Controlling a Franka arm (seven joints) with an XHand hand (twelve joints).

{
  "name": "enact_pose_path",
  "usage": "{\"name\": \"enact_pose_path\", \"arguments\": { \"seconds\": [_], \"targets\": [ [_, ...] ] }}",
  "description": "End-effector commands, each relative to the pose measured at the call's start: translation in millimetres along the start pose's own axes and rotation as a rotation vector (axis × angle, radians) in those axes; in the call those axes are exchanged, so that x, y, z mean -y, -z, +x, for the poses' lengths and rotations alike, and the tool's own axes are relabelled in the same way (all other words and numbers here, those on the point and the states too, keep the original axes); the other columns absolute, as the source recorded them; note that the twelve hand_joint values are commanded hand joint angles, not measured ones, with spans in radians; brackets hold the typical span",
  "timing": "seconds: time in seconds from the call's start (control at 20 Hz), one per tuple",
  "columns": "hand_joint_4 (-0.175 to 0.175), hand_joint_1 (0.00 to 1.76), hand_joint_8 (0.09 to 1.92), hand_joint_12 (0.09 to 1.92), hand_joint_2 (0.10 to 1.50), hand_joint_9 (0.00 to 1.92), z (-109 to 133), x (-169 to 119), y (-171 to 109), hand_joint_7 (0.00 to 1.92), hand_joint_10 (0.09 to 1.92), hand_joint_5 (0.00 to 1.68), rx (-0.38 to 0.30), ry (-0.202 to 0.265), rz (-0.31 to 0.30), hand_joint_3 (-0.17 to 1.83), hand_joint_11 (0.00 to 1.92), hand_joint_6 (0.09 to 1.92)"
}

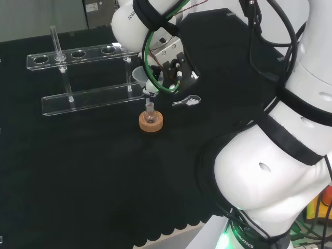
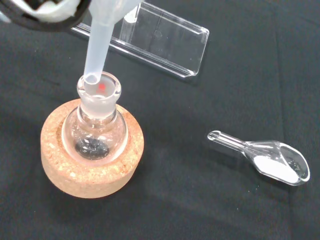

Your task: Place the funnel on the round-bottom flask.

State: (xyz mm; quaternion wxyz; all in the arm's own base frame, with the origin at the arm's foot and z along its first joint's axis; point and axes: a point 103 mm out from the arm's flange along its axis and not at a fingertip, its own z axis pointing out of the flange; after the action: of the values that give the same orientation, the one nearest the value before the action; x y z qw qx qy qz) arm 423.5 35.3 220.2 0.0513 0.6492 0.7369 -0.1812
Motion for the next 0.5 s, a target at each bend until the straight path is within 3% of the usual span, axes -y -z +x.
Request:
{"name": "enact_pose_path", "arguments": {
  "seconds": [0.05,0.5],
  "targets": [
    [-0.048,0.75,0.72,1.31,0.68,0.75,-2.7,-0.7,-0.9,0.36,0.65,0.43,0.004,-0.002,0.003,0.53,0.37,0.72],
    [-0.048,0.75,0.72,1.31,0.68,0.75,-7.2,-0.1,-4.8,0.36,0.65,0.43,-0.013,0.009,0.014,0.53,0.37,0.72]
  ]
}}
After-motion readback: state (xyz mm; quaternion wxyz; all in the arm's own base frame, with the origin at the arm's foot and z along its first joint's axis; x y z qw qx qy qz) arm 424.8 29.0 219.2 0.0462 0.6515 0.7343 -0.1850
